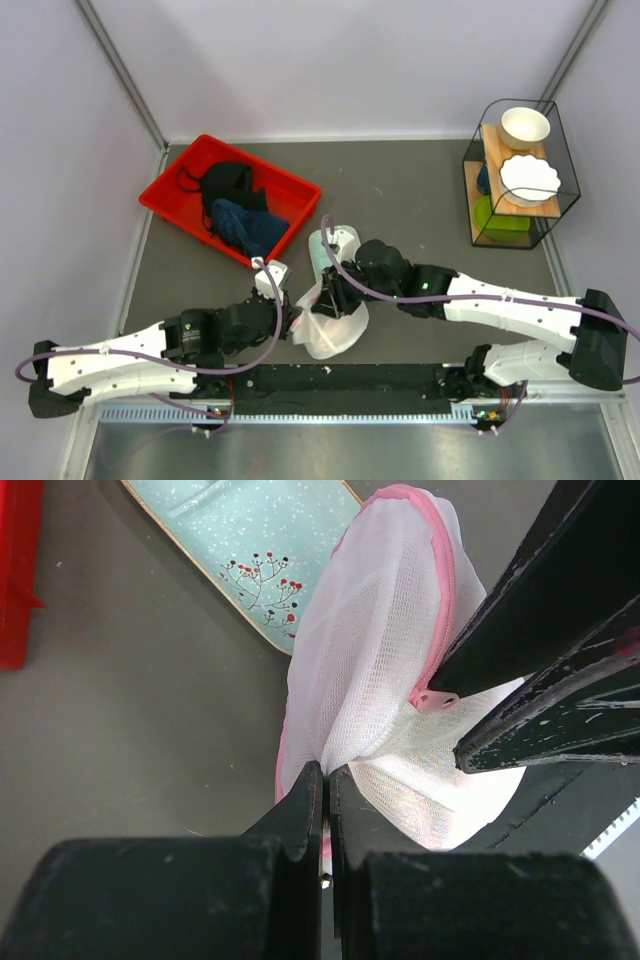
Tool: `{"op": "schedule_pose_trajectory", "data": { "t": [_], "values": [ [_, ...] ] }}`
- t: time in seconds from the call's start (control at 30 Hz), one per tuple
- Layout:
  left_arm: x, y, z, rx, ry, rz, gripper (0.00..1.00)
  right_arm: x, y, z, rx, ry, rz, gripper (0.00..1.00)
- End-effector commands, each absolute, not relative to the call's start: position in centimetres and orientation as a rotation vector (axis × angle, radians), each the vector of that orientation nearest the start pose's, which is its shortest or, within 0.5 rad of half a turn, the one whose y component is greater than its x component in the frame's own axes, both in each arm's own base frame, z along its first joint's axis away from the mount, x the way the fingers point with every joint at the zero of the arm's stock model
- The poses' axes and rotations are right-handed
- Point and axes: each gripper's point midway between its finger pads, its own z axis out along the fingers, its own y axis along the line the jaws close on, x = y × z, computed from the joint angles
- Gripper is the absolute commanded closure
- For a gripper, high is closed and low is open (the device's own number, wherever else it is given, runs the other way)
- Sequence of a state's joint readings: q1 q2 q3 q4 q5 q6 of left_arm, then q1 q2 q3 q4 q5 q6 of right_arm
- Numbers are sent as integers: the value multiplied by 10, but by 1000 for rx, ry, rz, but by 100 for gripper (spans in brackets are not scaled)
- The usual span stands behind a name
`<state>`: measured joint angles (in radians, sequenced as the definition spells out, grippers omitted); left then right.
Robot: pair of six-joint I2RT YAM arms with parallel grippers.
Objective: Unzip the laundry bag and remove the bra
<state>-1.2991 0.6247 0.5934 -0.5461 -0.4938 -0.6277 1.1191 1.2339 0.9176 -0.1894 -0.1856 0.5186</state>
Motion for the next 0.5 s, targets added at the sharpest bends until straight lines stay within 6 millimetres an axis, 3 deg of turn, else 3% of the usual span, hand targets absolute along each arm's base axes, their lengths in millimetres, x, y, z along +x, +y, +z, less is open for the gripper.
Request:
{"op": "schedule_pose_trajectory", "data": {
  "t": [0.0, 0.3, 0.43, 0.47],
  "values": [
    [125, -223, 191, 382, 2024, -734, 100, 116, 365, 202, -785, 2116, 1158, 67],
    [125, -225, 190, 387, 2025, -739, 100, 117, 367, 203, -783, 2114, 1157, 69],
    [124, -225, 191, 390, 2023, -743, 100, 120, 367, 206, -767, 2104, 1151, 79],
    [124, -225, 191, 389, 2022, -745, 100, 121, 367, 207, -762, 2102, 1146, 86]
  ]
}}
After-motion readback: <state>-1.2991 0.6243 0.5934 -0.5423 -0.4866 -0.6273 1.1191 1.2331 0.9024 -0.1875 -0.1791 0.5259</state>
